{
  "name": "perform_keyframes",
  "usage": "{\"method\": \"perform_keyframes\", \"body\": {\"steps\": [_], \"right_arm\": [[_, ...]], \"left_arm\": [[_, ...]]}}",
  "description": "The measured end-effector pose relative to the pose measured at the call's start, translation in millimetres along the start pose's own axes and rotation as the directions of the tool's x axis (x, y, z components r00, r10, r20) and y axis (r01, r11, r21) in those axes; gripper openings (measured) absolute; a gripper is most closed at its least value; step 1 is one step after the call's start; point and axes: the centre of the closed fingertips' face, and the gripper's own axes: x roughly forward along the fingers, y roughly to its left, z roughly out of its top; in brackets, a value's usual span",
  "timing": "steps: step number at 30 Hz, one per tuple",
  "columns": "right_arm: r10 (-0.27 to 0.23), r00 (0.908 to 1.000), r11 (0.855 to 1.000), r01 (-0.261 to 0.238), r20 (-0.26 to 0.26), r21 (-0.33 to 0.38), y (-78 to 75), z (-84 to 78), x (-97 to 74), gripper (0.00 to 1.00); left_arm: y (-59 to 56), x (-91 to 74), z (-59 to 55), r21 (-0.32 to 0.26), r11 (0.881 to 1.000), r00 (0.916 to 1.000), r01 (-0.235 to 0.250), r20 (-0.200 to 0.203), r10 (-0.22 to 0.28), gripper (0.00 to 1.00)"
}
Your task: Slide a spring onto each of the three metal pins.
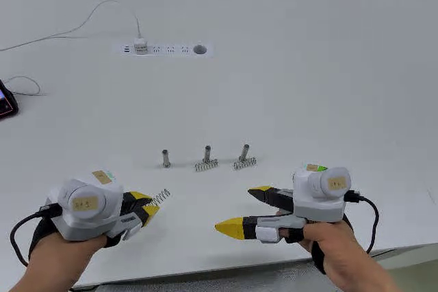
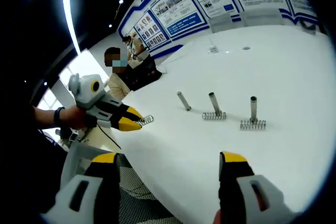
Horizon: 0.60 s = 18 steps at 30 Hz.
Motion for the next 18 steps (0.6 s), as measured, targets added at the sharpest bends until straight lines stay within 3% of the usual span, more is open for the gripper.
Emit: {"method": "perform_keyframes", "body": {"steps": [8, 18], "right_arm": [[0.057, 0.9978, 0.998, -0.058, 0.033, 0.029, 10.3, 14.2, 8.3, 0.63], [0.123, 0.9916, 0.991, -0.125, 0.04, 0.053, 24.0, 20.3, 16.6, 0.5]], "left_arm": [[-20.8, 5.0, 13.7, 0.041, 0.998, 0.9992, 0.038, 0.015, -0.038, 0.11], [-47.8, 10.0, 31.5, 0.096, 0.991, 0.995, 0.092, 0.03, -0.095, 0.11]]}}
